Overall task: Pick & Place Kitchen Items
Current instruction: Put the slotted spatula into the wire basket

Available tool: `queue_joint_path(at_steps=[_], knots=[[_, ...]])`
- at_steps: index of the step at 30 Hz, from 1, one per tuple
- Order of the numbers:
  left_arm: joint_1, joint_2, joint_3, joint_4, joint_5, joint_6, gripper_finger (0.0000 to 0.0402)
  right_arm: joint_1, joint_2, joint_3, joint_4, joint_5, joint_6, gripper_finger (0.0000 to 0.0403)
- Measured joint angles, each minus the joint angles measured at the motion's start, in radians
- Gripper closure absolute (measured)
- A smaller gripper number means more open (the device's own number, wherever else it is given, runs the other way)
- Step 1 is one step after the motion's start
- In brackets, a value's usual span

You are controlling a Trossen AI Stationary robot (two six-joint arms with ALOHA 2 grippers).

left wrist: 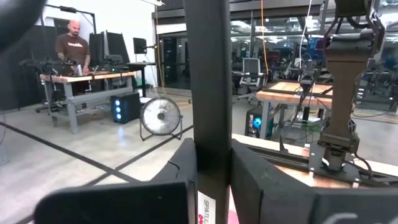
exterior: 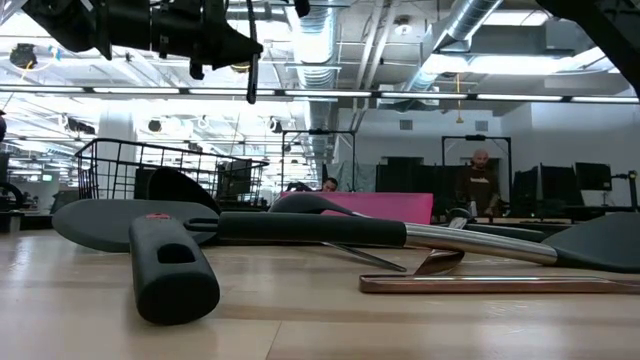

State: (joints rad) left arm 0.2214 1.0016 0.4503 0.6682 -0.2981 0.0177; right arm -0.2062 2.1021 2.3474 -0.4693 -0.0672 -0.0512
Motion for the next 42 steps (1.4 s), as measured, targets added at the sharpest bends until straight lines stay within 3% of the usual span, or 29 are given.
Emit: queue_joint_path(at_steps=[4, 13, 20, 25, 29, 35, 37, 42], knots=[[0.0, 0.0, 0.0, 0.005, 0.008, 0.0, 0.04, 0.002, 0.0, 0.0, -0.005, 0.031, 0.015, 0.0304], [0.0, -0.013, 0.0, -0.019, -0.014, -0.004, 0.0399, 0.001, -0.032, -0.003, -0.082, 0.038, -0.012, 0.0194], [0.002, -0.17, 0.001, -0.236, -0.071, -0.129, 0.04, -0.004, -0.18, 0.001, -0.333, 0.047, -0.011, 0.0165], [0.023, -0.301, 0.07, -0.525, -0.047, -0.353, 0.04, -0.003, -0.225, 0.0, -0.458, 0.126, -0.002, 0.0174], [0.066, -0.367, 0.117, -0.625, 0.09, -0.58, 0.0401, -0.005, -0.226, 0.0, -0.51, 0.152, -0.001, 0.0185], [0.183, -0.391, 0.128, -0.738, 0.469, -0.933, 0.0401, -0.021, -0.178, 0.0, -0.558, 0.151, -0.002, 0.0197], [0.216, -0.387, 0.126, -0.817, 0.566, -0.992, 0.0401, -0.027, -0.158, -0.001, -0.588, 0.151, -0.002, 0.02], [0.295, -0.39, 0.127, -0.924, 0.687, -1.055, 0.0401, -0.038, -0.132, -0.001, -0.666, 0.149, -0.001, 0.0206]])
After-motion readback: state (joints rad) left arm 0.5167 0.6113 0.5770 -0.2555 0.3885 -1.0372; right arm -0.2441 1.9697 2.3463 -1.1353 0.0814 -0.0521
